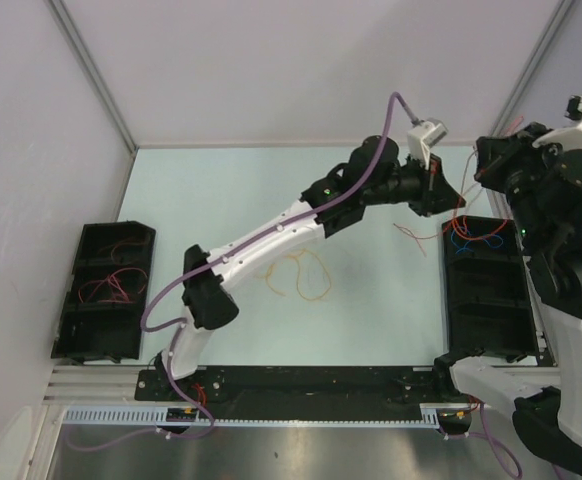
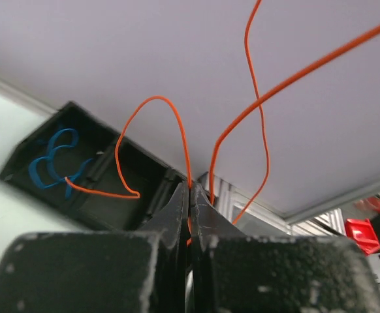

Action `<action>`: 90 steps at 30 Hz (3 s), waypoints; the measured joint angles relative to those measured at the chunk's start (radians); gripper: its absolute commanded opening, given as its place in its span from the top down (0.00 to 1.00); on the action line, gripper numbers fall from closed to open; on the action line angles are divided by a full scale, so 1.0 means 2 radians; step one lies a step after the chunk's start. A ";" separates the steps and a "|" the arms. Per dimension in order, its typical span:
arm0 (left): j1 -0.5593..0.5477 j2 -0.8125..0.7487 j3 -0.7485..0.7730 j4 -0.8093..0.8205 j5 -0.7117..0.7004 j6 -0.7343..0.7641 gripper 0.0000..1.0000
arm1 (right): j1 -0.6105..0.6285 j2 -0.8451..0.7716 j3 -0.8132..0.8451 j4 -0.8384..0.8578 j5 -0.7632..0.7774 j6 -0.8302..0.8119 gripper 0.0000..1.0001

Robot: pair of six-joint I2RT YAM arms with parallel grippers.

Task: Untangle the cables

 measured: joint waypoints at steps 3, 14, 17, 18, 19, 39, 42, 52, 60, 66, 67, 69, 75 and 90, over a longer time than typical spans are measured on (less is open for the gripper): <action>-0.018 0.026 0.017 0.019 0.014 -0.011 1.00 | -0.003 -0.018 -0.001 -0.010 0.031 -0.001 1.00; -0.050 0.128 0.027 0.153 0.050 -0.106 1.00 | -0.006 -0.058 -0.052 -0.021 0.141 -0.001 1.00; -0.052 0.159 0.039 0.171 0.052 -0.125 1.00 | -0.008 -0.058 -0.066 -0.021 0.167 -0.008 1.00; -0.053 0.167 0.042 0.178 0.051 -0.130 1.00 | -0.010 -0.059 -0.073 -0.018 0.175 -0.011 1.00; -0.053 0.172 0.043 0.184 0.051 -0.134 1.00 | -0.012 -0.060 -0.082 -0.014 0.182 -0.013 1.00; -0.054 0.245 0.059 0.285 0.040 -0.198 1.00 | -0.150 -0.002 -0.157 0.035 0.163 -0.039 1.00; -0.054 0.264 0.059 0.296 0.039 -0.208 1.00 | -0.154 0.003 -0.161 0.037 0.163 -0.039 1.00; -0.061 0.303 0.059 0.323 0.014 -0.234 1.00 | -0.216 0.013 -0.196 0.054 0.154 -0.026 1.00; -0.076 0.313 0.065 0.310 -0.016 -0.226 0.08 | -0.257 0.028 -0.225 0.058 0.134 -0.010 1.00; -0.077 0.305 0.043 0.286 -0.018 -0.212 0.00 | -0.272 0.028 -0.225 0.061 0.128 -0.004 1.00; -0.076 0.301 0.036 0.281 -0.018 -0.210 0.00 | -0.275 0.028 -0.226 0.062 0.127 -0.003 1.00; -0.075 0.292 0.020 0.266 -0.018 -0.204 0.00 | -0.281 0.028 -0.228 0.063 0.125 0.001 1.00; -0.071 0.265 0.006 0.204 -0.030 -0.175 0.00 | -0.299 0.028 -0.236 0.065 0.124 0.005 1.00; -0.069 0.184 -0.014 0.040 -0.076 -0.096 0.00 | -0.383 0.027 -0.238 0.065 0.112 0.025 1.00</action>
